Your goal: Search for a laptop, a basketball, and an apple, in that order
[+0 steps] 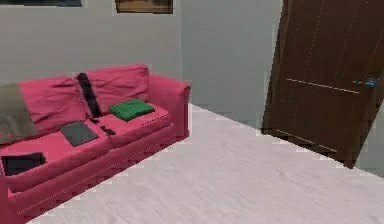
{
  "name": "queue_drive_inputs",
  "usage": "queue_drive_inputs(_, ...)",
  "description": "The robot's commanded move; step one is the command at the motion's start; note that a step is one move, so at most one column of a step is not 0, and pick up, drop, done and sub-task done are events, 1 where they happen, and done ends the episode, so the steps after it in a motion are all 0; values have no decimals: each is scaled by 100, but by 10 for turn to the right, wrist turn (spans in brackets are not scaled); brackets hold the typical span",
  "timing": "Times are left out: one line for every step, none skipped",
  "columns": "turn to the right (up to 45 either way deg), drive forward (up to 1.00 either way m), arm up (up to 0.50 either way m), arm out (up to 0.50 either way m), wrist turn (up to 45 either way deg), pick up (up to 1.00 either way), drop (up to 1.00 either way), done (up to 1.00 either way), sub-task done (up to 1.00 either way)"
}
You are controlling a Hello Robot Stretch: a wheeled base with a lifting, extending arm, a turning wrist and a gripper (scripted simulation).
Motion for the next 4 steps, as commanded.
queue_drive_inputs(-360, 0, 0, 0, 0, 0, 0, 0, 0)
queue_drive_inputs(0, 30, 0, 0, 0, 0, 0, 0, 0)
queue_drive_inputs(450, 0, 0, 0, 0, 0, 0, 0, 0)
queue_drive_inputs(360, 0, 0, 0, 0, 0, 0, 0, 0)
